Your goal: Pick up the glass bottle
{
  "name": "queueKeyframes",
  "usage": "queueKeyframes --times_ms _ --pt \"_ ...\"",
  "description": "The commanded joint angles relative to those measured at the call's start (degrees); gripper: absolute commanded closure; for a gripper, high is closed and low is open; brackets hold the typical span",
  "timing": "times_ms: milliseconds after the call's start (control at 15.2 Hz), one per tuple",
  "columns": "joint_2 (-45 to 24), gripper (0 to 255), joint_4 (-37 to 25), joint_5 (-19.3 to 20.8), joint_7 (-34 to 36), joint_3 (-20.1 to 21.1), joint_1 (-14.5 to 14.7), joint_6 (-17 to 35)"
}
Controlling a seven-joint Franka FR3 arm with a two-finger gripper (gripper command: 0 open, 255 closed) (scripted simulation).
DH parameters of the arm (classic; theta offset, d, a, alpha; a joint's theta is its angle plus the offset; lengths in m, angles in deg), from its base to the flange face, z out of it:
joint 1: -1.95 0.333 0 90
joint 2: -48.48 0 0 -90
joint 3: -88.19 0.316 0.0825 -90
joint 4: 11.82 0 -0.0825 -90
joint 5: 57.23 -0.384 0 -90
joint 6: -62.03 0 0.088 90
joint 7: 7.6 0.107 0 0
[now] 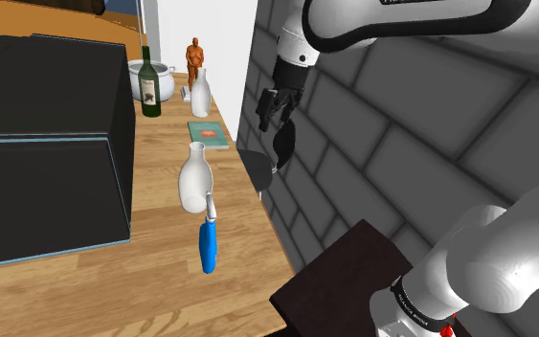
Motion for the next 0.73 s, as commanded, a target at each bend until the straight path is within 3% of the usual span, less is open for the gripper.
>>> queueKeyframes --times_ms 0,660 --pt "-3.63 0 -1.92 0.59 1.26 0.92 0.42 1.49" --pt "-25.80 0 -20.02 6.08 7.75 3.62 3.78 3.85"
